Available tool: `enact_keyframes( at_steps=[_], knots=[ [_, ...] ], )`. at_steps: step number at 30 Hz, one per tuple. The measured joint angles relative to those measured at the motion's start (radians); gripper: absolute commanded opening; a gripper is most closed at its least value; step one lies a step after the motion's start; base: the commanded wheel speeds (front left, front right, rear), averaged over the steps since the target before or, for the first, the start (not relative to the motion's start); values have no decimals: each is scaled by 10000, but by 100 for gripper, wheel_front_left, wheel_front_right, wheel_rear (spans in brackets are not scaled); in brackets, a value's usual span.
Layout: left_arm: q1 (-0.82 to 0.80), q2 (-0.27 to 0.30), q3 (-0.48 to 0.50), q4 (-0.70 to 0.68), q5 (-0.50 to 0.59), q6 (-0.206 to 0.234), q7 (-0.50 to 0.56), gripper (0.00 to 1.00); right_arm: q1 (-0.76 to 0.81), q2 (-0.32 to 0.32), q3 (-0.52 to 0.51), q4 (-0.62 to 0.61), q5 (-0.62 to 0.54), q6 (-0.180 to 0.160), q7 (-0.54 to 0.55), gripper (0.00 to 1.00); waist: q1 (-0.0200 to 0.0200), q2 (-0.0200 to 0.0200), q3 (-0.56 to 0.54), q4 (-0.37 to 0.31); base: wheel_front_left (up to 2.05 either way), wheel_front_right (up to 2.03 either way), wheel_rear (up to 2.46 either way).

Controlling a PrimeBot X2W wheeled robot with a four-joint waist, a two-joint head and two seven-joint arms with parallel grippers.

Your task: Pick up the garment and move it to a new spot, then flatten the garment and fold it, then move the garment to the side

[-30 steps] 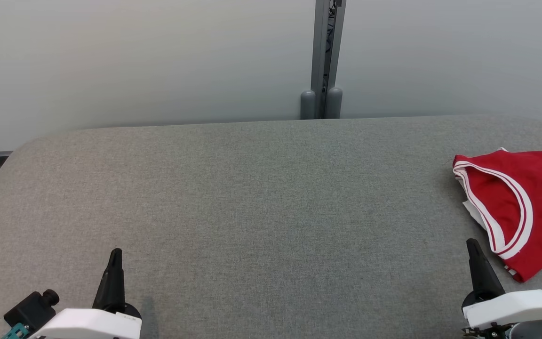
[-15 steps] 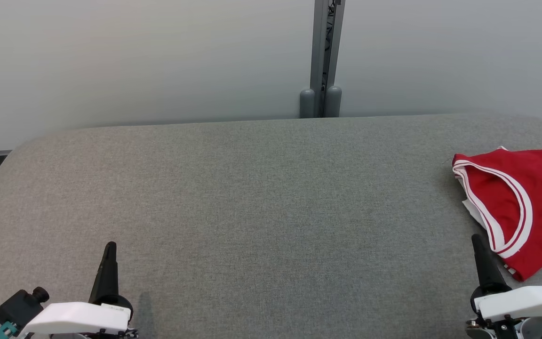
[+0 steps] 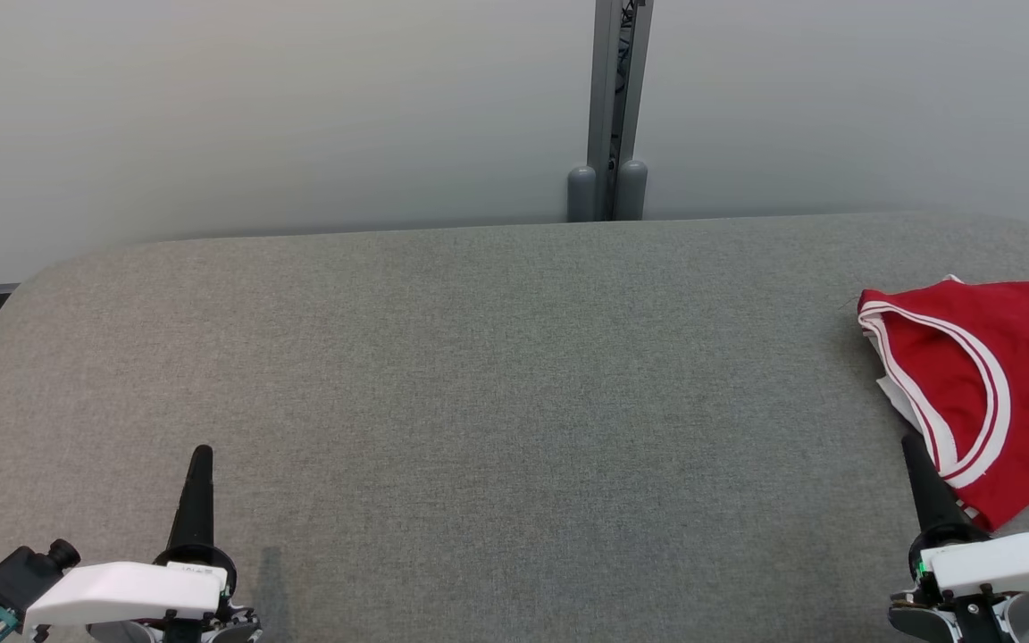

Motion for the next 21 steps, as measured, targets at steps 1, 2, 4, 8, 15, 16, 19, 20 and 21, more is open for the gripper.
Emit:
enact_keyframes(
  at_steps=[1, 2, 4, 8, 15, 16, 19, 20, 21],
  knots=[
    [0, 0, 0, 0, 0, 0, 0, 0, 0, 0, 0, 0, 0, 0, 0, 0, 0, 0, 0, 0, 0, 0, 0],
    [-4, 2, 8, -4, -90, 0, 31, 0, -1, 0, -19, -4, 88, 0, 33, 0, 0, 0, 3, -2, 0, 0, 0],
    [-10, 2, 23, -12, -267, 0, 65, 0, -5, 4, -48, -12, 257, 0, 88, 0, 0, 0, 8, -5, 0, 0, 0],
    [-55, 6, 71, -29, -656, 0, 167, 0, -17, 12, -100, -29, 621, 0, 186, 0, 0, 0, 19, -11, 0, 0, 0],
    [-169, 13, 132, -61, -1258, -2, 341, 0, -61, 27, -182, -59, 1210, 0, 362, 0, 0, 0, 38, -22, 0, 0, 0],
    [-172, 13, 138, -63, -1337, -2, 368, 0, -64, 31, -196, -63, 1294, 0, 378, 0, 0, 0, 40, -24, 0, 0, 0],
    [-201, 15, 161, -79, -1567, -4, 433, 0, -107, 40, -234, -77, 1509, 0, 447, 0, 0, 0, 48, -28, 0, 0, 0],
    [-209, 15, 171, -88, -1638, -4, 466, 0, -115, 42, -251, -90, 1590, 0, 470, 0, 0, 0, 51, -30, 0, 0, 0],
    [-213, 15, 178, -94, -1732, -4, 476, 0, -114, 44, -268, -94, 1670, 0, 487, 0, 0, 0, 54, -32, 0, 0, 0]
  ],
)
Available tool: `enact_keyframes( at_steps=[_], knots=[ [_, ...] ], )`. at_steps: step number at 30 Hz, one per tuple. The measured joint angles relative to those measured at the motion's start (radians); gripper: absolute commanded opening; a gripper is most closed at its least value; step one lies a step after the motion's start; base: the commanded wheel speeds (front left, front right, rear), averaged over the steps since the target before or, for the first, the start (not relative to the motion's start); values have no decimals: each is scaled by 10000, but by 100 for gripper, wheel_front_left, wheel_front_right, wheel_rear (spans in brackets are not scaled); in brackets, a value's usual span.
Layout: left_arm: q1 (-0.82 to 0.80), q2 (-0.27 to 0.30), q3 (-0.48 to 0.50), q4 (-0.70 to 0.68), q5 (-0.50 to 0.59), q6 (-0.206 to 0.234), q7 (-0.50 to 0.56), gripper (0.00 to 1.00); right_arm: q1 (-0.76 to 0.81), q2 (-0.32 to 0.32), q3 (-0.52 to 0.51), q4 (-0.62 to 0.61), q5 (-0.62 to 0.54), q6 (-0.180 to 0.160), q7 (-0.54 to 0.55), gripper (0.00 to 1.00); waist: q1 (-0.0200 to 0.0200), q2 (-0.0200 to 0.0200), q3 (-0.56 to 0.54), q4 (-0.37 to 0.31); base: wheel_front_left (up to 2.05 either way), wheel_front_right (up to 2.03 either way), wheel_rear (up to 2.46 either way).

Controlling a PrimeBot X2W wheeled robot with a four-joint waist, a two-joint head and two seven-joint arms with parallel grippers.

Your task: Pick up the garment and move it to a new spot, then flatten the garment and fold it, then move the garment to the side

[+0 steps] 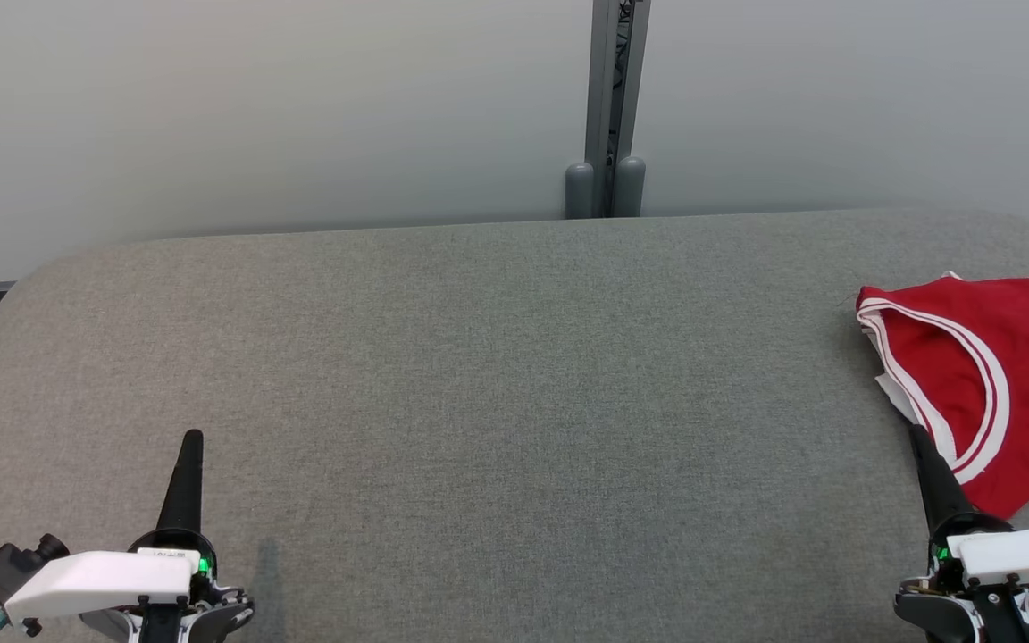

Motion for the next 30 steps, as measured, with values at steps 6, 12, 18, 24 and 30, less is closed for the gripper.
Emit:
enact_keyframes(
  at_steps=[6, 12, 18, 24, 30],
  knots=[
    [-26, 4, 48, -21, -464, -8, 121, 0, -46, 13, -94, -19, 451, 0, 125, 0, 0, 0, 16, -9, 0, 0, 0],
    [-98, 10, 98, -46, -928, -10, 263, 0, -85, 27, -161, -59, 897, 0, 230, 0, 0, 0, 33, -18, 0, 0, 0],
    [-159, 13, 138, -75, -1371, -12, 372, 0, -97, 42, -217, -90, 1290, 0, 389, 0, 0, 0, 48, -27, 0, 0, 0],
    [-195, 17, 180, -98, -1747, -19, 474, 0, -118, 56, -278, -123, 1682, 0, 491, 0, -1, 0, 65, -37, 0, 0, 0],
    [-225, 21, 226, -121, -2150, -40, 600, 0, -146, 67, -359, -146, 2086, 0, 600, 0, 0, 0, 81, -46, 0, 0, 0]
  ],
)
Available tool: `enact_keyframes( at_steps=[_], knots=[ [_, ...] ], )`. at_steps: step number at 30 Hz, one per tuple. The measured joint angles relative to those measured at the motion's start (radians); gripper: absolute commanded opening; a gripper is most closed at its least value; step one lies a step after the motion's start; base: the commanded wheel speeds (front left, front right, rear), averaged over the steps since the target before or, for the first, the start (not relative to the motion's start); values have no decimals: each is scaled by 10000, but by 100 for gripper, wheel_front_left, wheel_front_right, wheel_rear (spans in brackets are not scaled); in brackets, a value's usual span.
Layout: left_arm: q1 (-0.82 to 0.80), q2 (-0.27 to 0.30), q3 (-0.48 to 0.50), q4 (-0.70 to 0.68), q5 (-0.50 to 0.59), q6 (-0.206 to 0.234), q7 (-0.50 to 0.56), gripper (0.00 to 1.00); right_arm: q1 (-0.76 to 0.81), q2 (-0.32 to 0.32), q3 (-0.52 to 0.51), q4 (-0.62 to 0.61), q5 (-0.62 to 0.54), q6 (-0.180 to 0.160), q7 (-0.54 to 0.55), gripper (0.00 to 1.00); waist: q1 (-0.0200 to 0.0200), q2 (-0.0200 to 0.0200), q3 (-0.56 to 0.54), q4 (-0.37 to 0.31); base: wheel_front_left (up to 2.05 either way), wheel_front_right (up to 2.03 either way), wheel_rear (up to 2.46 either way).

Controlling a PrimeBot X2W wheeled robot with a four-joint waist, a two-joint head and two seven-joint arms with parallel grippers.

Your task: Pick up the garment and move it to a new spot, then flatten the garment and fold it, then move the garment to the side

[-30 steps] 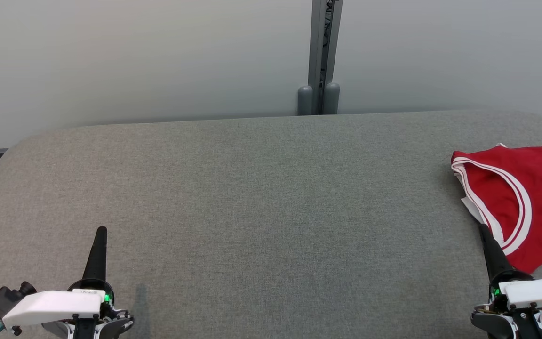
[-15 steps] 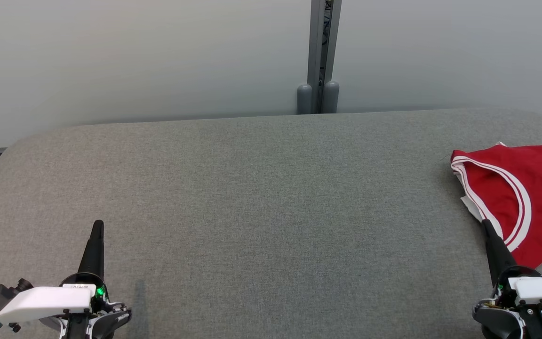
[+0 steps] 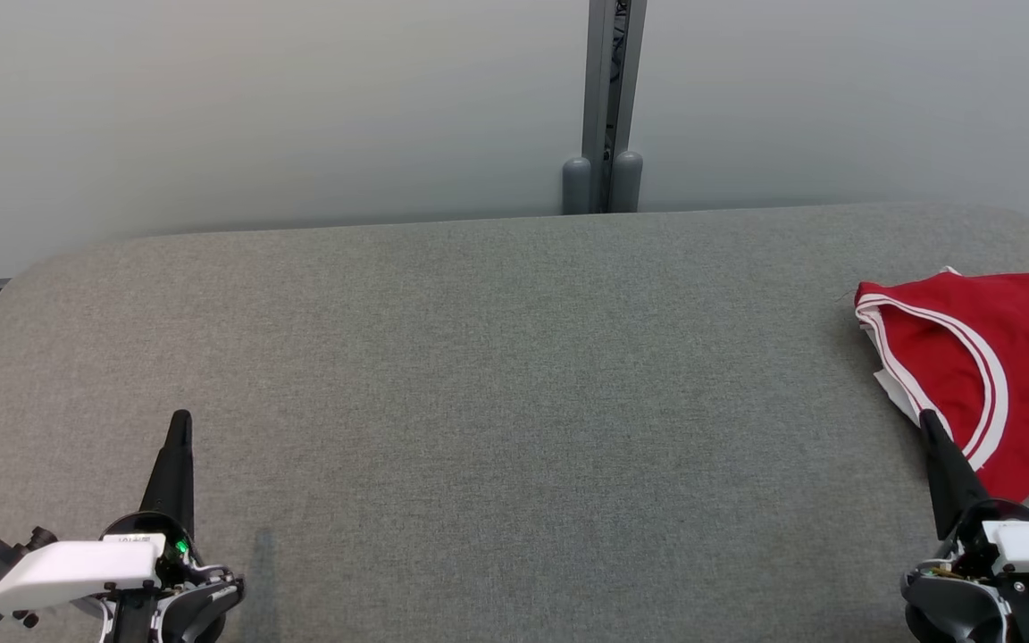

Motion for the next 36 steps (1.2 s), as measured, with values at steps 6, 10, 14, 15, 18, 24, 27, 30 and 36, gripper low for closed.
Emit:
enact_keyframes(
  at_steps=[6, 10, 14, 15, 18, 24, 27, 30, 36],
  knots=[
    [-46, 4, 38, -19, -397, -2, 94, 0, -34, 15, -65, -19, 341, 0, 105, 0, 0, 0, 16, -10, 0, 0, 0],
    [-96, 6, 54, -33, -558, -4, 125, 0, -58, 21, -88, -31, 523, 0, 140, 0, 0, 0, 23, -13, 0, 0, 0],
    [-99, 6, 56, -36, -558, -4, 125, 0, -58, 23, -88, -31, 525, 0, 140, 0, 0, 0, 23, -13, 0, 0, 0],
    [-100, 6, 56, -36, -558, -4, 125, 0, -58, 23, -88, -31, 525, 0, 140, 0, 0, 0, 23, -13, 0, 0, 0],
    [-100, 6, 56, -36, -558, -4, 125, 0, -58, 23, -88, -31, 525, 0, 140, 0, 0, 0, 23, -13, 0, 0, 0],
    [-100, 6, 56, -36, -558, -4, 125, 0, -58, 23, -88, -31, 525, 0, 140, 0, 0, 0, 23, -13, 0, 0, 0],
    [-100, 6, 56, -36, -558, -4, 125, 0, -58, 23, -88, -31, 525, 0, 140, 0, 0, 0, 23, -13, 0, 0, 0],
    [-100, 6, 56, -36, -558, -6, 125, 0, -58, 23, -88, -31, 527, 0, 140, 0, 0, 0, 23, -13, 0, 0, 0],
    [-100, 8, 56, -36, -558, -19, 125, 0, -58, 23, -88, -31, 527, 0, 140, 0, 0, 0, 23, -13, 0, 0, 0]
  ],
)
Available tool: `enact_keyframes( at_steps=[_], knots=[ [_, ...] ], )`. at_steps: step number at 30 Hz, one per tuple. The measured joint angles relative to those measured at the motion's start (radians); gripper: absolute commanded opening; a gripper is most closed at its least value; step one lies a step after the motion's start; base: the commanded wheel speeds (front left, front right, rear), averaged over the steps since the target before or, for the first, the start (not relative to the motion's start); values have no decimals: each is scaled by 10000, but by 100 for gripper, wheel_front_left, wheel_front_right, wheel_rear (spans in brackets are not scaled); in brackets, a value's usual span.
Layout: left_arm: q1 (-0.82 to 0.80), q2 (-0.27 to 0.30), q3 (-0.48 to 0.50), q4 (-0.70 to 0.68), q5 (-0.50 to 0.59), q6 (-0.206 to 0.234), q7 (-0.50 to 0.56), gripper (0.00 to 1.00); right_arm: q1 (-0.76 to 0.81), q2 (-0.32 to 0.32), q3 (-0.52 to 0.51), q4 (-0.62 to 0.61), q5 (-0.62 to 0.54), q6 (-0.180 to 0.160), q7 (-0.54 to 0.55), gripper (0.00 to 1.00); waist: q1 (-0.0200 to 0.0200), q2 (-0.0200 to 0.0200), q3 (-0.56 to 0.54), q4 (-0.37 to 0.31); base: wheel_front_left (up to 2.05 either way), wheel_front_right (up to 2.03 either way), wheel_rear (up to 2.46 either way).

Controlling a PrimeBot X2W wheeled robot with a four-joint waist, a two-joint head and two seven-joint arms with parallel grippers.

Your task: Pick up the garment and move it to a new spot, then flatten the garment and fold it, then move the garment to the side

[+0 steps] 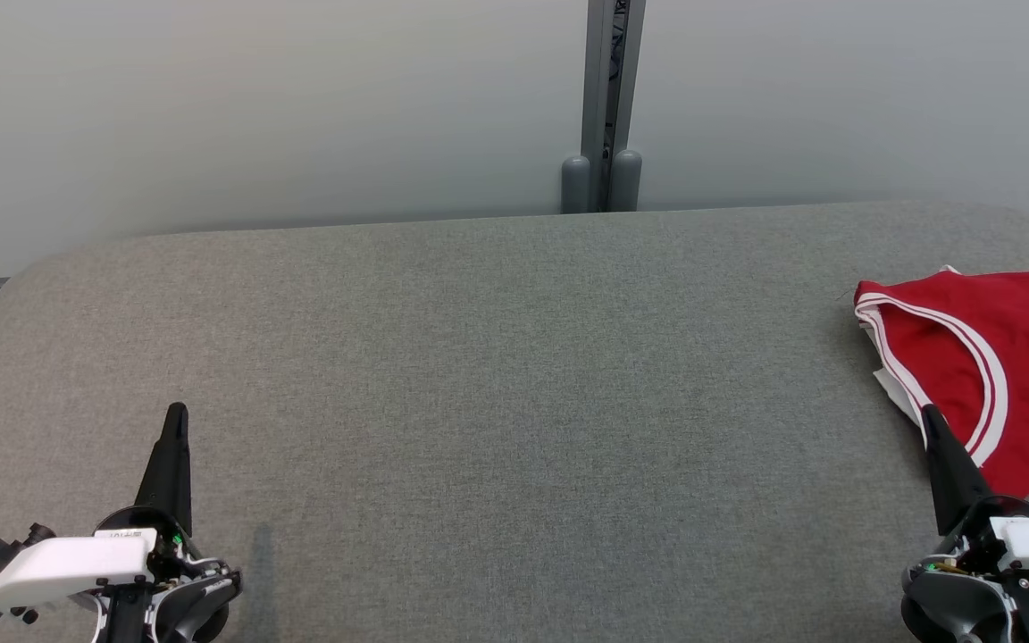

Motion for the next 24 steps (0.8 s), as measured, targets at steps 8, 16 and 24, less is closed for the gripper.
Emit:
enact_keyframes(
  at_steps=[8, 16, 24],
  knots=[
    [0, 0, 0, 0, 0, -8, 0, 0, 0, 0, 2, 0, 0, 0, 0, 0, 0, 0, 0, 0, 0, 0, 0],
    [0, 0, 0, -2, 0, -12, 0, 0, 0, 0, 2, -2, 0, 0, 0, 0, 0, 0, 0, 0, 0, 0, 0],
    [0, 0, 0, -2, 0, -12, 0, 0, 0, 0, 2, -2, 0, 0, 0, 0, 0, 0, 0, 0, 0, 0, 0]
  ],
)
